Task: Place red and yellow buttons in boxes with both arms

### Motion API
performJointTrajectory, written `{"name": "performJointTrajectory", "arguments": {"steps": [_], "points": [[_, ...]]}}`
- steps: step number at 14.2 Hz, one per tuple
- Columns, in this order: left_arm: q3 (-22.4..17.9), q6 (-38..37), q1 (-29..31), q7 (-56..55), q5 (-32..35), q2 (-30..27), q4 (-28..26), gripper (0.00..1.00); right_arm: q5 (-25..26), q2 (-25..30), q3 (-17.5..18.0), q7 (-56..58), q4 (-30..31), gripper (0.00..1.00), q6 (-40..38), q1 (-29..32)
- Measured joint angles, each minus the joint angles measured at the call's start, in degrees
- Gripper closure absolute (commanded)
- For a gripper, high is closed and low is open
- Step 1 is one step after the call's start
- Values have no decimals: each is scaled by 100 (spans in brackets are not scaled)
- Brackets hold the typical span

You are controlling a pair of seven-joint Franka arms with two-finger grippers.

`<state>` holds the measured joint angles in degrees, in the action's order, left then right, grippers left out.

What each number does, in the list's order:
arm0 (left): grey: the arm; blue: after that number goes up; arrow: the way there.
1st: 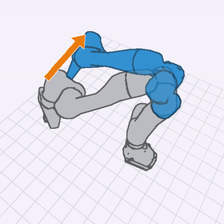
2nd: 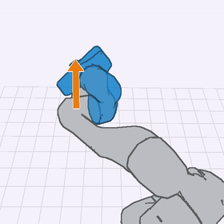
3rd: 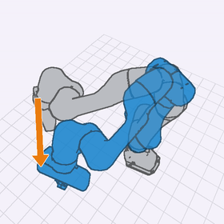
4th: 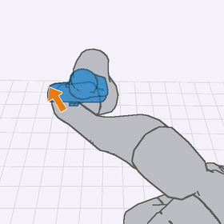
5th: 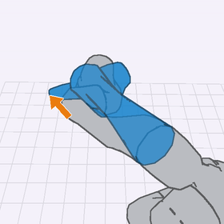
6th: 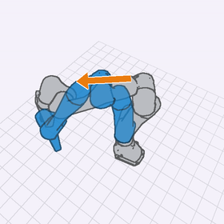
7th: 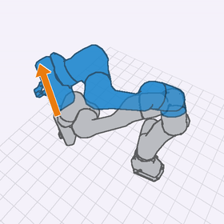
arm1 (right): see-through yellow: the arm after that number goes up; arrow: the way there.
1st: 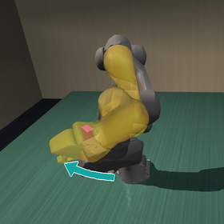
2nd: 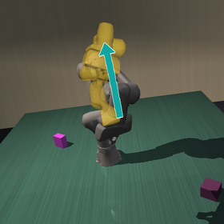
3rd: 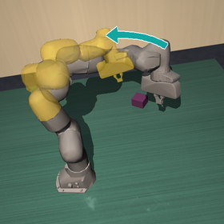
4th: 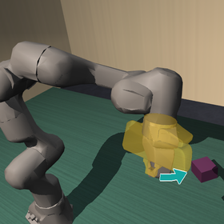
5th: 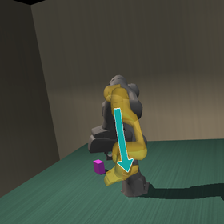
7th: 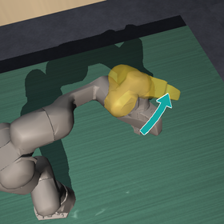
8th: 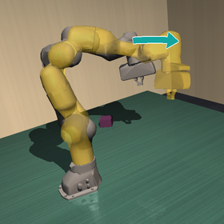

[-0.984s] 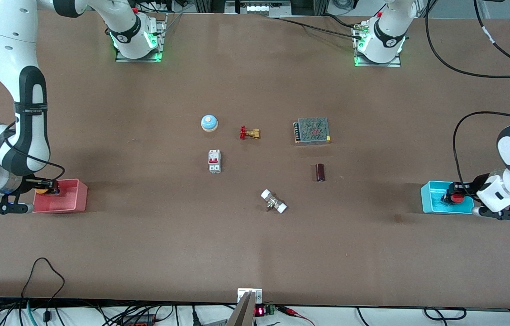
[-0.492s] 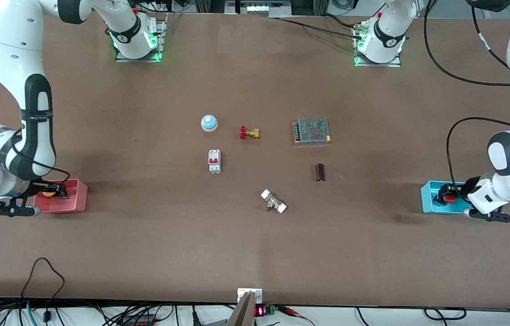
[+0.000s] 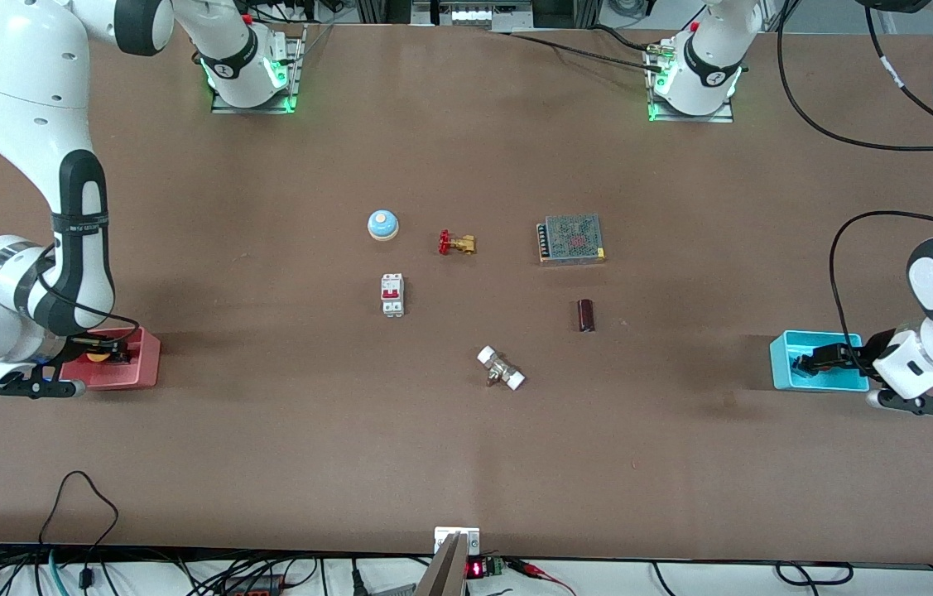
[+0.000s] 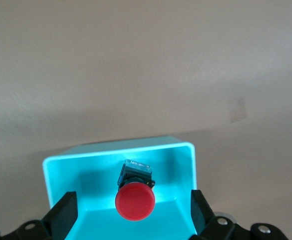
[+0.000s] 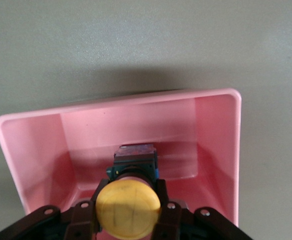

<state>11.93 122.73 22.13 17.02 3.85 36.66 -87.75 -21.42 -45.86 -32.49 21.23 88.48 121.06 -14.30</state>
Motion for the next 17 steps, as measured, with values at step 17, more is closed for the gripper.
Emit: {"name": "performJointTrajectory", "arguments": {"steps": [17], "points": [[613, -2113, -947, -2529, -1, -2388, -2, 0, -7, 1763, -5, -571, -662, 0, -1706, -817]]}}
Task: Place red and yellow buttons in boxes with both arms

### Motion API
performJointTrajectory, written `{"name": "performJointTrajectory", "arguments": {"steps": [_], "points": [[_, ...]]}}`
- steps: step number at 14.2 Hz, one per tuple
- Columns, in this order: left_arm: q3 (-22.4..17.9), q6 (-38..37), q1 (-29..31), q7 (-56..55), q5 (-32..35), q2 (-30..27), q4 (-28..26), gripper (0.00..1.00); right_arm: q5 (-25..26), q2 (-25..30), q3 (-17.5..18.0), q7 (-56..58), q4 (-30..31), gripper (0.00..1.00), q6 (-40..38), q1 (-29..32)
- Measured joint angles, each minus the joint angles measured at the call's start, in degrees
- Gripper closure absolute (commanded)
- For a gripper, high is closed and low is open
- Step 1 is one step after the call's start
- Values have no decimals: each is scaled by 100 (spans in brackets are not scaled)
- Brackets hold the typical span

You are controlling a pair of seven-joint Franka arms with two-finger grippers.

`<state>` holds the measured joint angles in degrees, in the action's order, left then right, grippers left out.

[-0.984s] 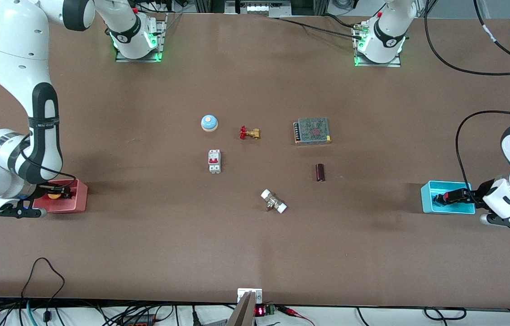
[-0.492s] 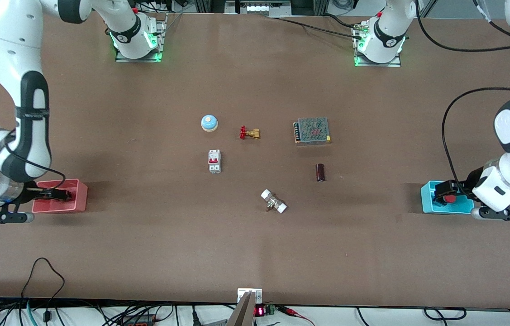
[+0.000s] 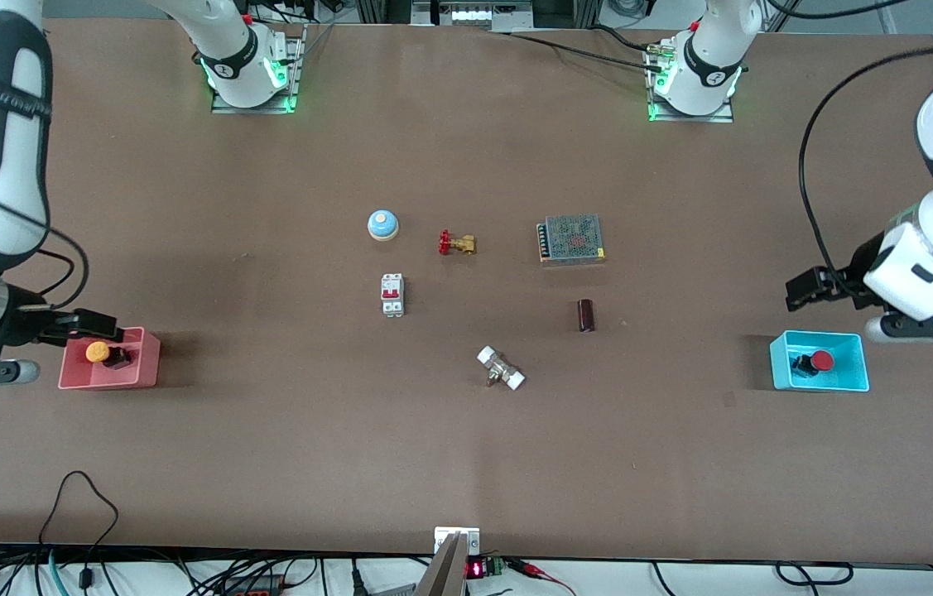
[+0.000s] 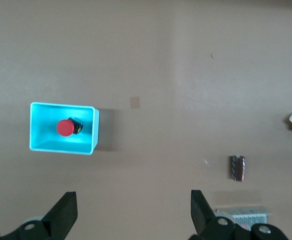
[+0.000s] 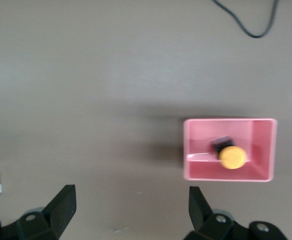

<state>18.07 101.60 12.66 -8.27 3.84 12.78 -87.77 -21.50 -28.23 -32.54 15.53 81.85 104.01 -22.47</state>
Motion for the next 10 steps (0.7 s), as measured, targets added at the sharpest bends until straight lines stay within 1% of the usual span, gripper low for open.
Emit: {"name": "performJointTrajectory", "arguments": {"steps": [4, 5, 7, 10], "points": [[33, -364, 13, 26, 0, -362, -11, 0, 42, 491, -14, -682, -22, 0, -603, -614], [34, -412, 28, 82, 0, -411, -18, 0, 87, 670, -20, -772, -26, 0, -837, -665], [33, -466, 108, 205, -68, -458, -22, 0, 373, 1013, -51, -830, -24, 0, -1145, -665], [32, -479, 320, 452, -280, -552, -22, 0, 658, 1303, -81, -830, 2, 0, -1249, -608]]}}
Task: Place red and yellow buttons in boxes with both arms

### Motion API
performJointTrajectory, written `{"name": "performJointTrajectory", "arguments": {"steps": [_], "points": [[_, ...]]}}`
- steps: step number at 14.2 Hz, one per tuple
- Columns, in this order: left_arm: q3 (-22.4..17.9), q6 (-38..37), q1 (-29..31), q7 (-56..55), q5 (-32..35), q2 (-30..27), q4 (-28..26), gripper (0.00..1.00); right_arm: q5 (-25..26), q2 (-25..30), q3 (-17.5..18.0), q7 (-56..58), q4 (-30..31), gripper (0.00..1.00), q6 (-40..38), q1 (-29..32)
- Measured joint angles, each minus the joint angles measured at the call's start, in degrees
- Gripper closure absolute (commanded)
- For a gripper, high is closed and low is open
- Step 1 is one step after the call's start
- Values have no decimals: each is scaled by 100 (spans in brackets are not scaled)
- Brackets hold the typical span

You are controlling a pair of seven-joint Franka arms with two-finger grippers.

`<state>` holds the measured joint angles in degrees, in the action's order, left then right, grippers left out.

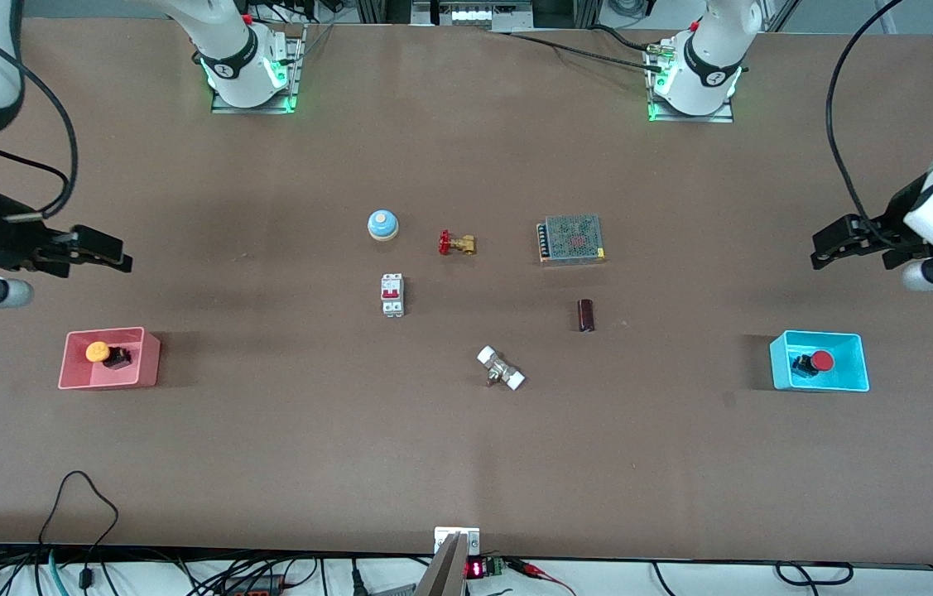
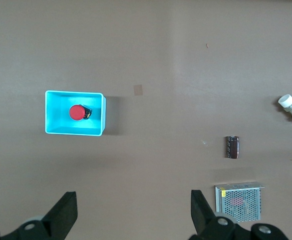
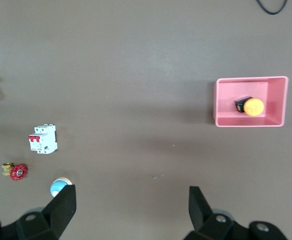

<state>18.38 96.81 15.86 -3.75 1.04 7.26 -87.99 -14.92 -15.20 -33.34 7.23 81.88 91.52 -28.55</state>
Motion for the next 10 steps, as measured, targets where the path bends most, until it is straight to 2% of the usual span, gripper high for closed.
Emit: {"name": "performJointTrajectory", "arguments": {"steps": [3, 4, 5, 7, 8, 9, 10], "points": [[3, -10, 48, 66, -29, -68, -1, 0, 58, 11, 20, 0, 17, 0, -11, 56], [7, -10, 47, 69, -29, -80, -1, 0, 175, 18, 154, 0, 16, 0, -41, 212], [10, -10, 46, 72, -29, -91, -2, 0, 403, 51, 515, 0, 16, 0, -56, 558], [13, -36, 46, 83, -30, -116, -2, 0, 1018, 181, 1684, -8, 16, 0, -70, 1628], [13, -59, 46, 110, -30, -132, -2, 0, 1195, 256, 2132, -18, 16, 0, -97, 2069], [-4, -75, 29, 171, -30, -149, -2, 0, 1261, 321, 2334, -18, 16, 0, -149, 2307], [-114, -87, -75, 198, -30, -168, -2, 0, 1279, 382, 2392, -18, 23, 0, -207, 2407]]}}
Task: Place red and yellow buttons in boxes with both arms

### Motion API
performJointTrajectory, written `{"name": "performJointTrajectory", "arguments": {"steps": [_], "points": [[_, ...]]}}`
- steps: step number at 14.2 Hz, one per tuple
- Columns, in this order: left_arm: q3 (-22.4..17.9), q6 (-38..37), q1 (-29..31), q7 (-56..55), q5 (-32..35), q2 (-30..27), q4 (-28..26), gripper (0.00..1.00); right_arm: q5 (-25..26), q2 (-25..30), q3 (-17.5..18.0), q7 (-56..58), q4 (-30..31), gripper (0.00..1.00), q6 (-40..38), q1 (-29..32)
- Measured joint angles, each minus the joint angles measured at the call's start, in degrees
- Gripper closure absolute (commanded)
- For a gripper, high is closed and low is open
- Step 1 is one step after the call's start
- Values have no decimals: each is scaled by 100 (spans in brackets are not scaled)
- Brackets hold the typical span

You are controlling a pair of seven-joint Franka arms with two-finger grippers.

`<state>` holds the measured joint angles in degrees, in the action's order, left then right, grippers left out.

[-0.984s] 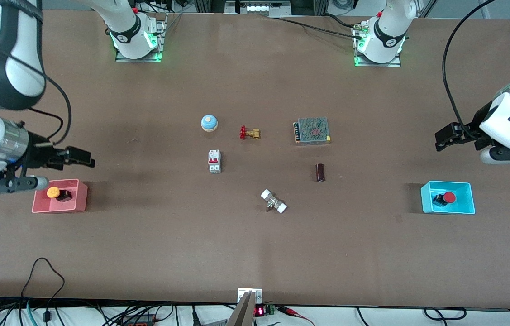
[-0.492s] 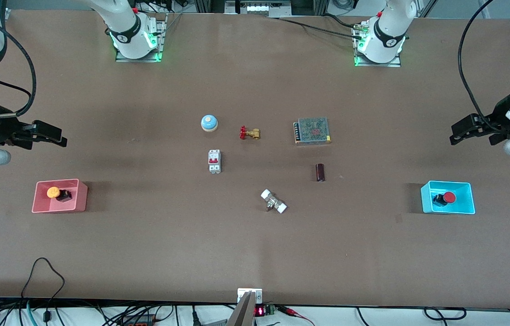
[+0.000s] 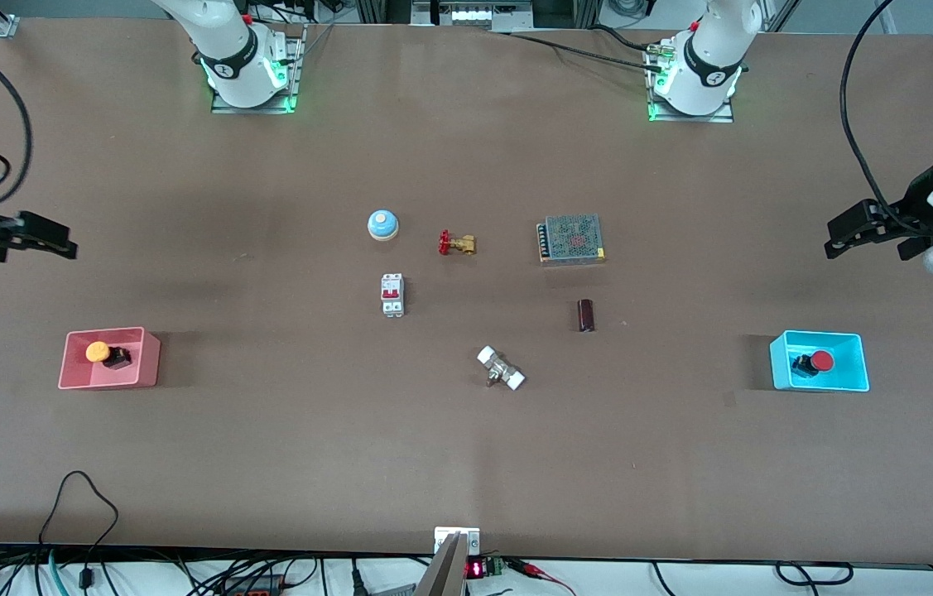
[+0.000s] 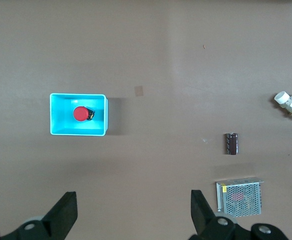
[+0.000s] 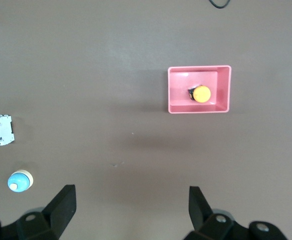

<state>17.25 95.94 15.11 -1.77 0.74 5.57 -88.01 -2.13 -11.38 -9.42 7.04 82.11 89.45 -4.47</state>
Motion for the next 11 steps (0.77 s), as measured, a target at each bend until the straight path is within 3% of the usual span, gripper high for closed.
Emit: {"name": "performJointTrajectory", "arguments": {"steps": [5, 11], "points": [[-1576, -51, -1409, 68, -3, -150, -1, 0, 113, 363, 96, -353, 342, 0, -77, 34], [-1805, -64, -1534, 99, -60, -191, -38, 0, 156, 740, 105, -405, 674, 0, -102, 38]]}}
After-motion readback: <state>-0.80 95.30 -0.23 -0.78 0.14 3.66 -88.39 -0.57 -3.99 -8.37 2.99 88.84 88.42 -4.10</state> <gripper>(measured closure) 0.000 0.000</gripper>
